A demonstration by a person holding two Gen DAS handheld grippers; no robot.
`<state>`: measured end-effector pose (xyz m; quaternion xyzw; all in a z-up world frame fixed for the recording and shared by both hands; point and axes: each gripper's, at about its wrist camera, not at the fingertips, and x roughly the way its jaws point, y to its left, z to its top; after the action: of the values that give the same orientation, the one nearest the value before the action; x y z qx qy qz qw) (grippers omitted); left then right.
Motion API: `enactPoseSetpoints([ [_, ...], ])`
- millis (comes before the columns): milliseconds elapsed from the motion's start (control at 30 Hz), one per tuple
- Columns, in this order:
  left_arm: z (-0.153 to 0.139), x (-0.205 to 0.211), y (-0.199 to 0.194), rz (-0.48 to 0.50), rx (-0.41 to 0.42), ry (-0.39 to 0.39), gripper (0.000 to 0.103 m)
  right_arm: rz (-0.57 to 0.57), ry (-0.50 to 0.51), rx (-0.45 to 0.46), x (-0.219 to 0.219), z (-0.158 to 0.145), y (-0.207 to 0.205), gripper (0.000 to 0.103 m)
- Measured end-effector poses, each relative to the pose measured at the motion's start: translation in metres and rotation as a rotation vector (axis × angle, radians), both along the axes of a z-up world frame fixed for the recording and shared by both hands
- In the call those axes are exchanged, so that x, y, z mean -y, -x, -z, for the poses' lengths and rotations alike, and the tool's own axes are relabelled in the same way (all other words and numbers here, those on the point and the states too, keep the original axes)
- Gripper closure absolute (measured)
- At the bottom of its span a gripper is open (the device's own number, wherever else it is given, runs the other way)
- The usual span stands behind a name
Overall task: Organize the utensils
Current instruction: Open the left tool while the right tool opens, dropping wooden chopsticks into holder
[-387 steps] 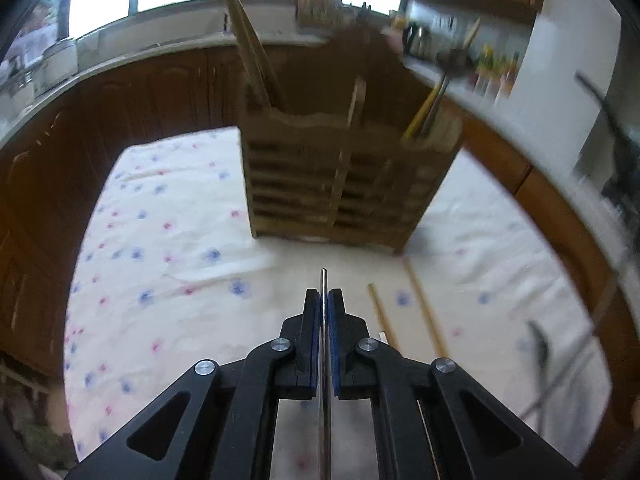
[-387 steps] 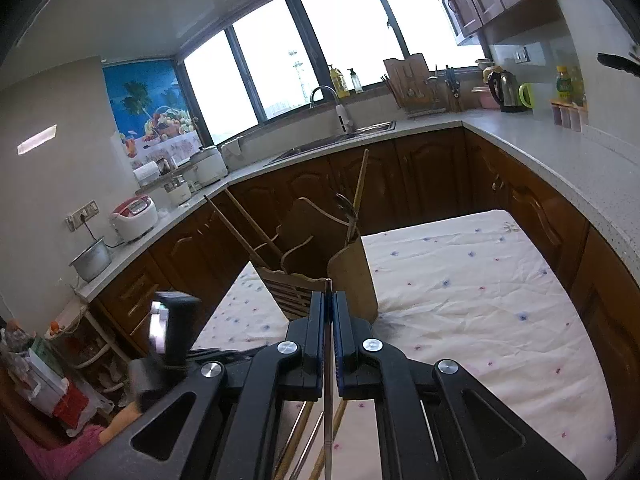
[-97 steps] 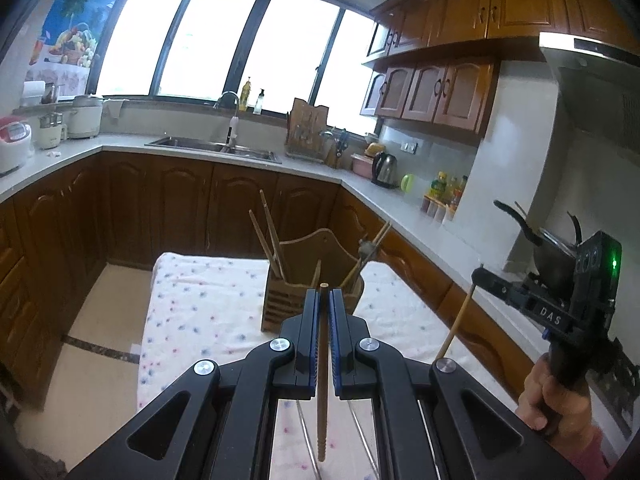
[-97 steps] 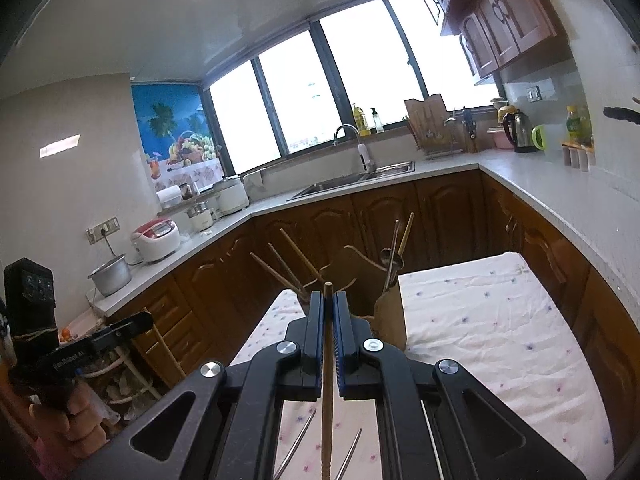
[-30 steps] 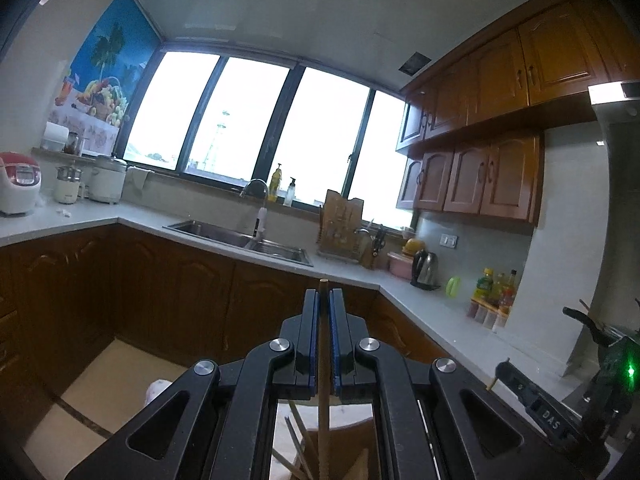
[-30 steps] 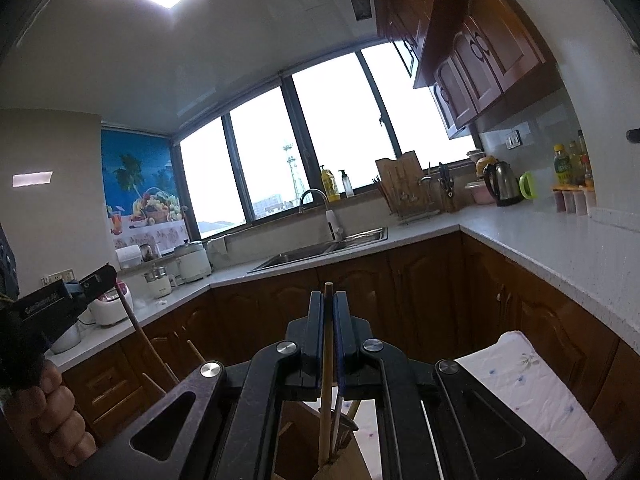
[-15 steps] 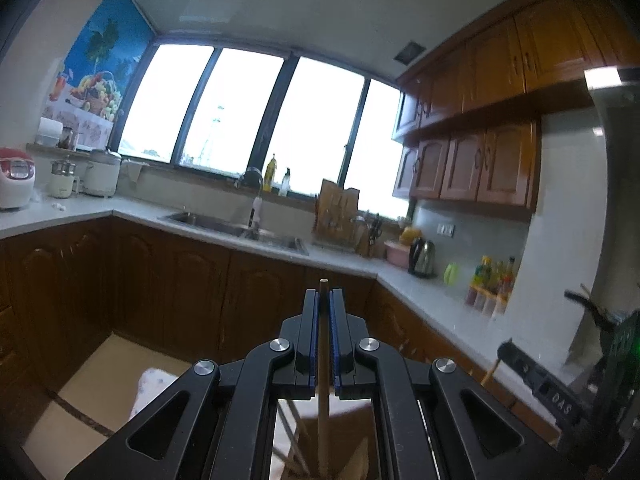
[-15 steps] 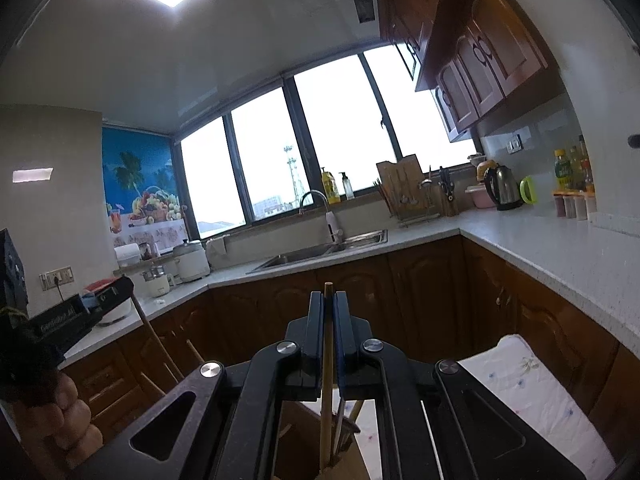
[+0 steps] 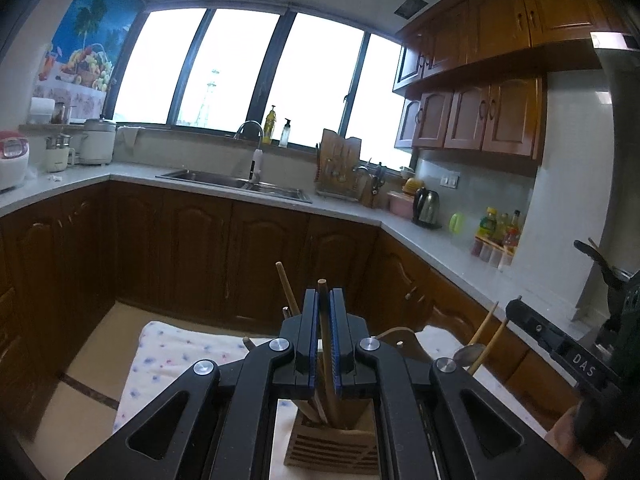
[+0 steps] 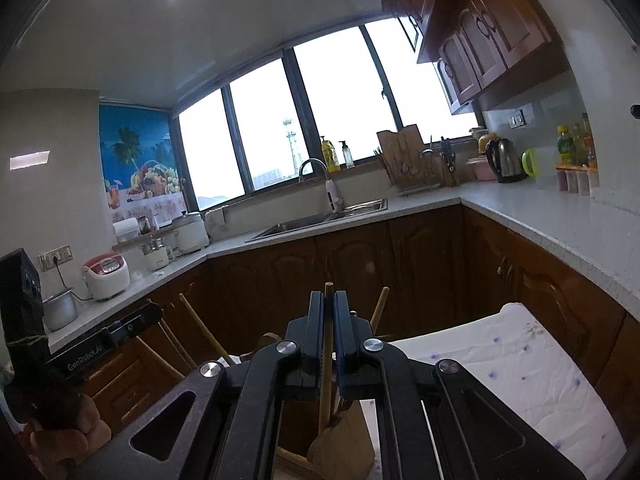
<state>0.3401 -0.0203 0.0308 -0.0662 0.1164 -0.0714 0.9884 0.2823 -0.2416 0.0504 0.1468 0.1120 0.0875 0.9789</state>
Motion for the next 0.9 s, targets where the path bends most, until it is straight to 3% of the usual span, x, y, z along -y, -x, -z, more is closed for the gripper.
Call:
enactPoseSetpoints([
  [300,-0.006,-0.001,-0.008,-0.001,-0.031,0.001,0.099,-0.005,-0.015,-0.029,0.004,-0.001,-0.005,0.098],
  [400,-0.007,-0.003,-0.015,0.004,-0.055,0.013,0.098,-0.008,-0.023,-0.027,0.004,-0.003,-0.004,0.093],
  [533,-0.009,-0.002,-0.014,0.006,-0.058,0.019,0.087,-0.011,-0.024,-0.028,0.005,-0.005,-0.001,0.092],
  [600,-0.012,0.000,-0.011,0.001,-0.051,0.015,0.082,-0.004,-0.026,-0.029,0.006,-0.006,0.001,0.081],
  [633,-0.011,0.001,-0.010,-0.002,-0.047,0.015,0.073,-0.001,-0.029,-0.025,0.006,-0.007,0.003,0.074],
  [667,-0.014,0.003,-0.007,-0.015,-0.037,0.012,0.054,0.005,-0.033,-0.020,0.007,-0.008,0.006,0.055],
  [733,-0.013,0.005,0.001,-0.038,-0.014,0.015,0.027,0.023,-0.029,-0.005,0.008,-0.010,0.013,0.038],
  [900,-0.016,0.003,0.023,-0.042,0.022,0.036,0.024,0.027,-0.037,0.001,0.011,-0.009,0.027,0.027],
])
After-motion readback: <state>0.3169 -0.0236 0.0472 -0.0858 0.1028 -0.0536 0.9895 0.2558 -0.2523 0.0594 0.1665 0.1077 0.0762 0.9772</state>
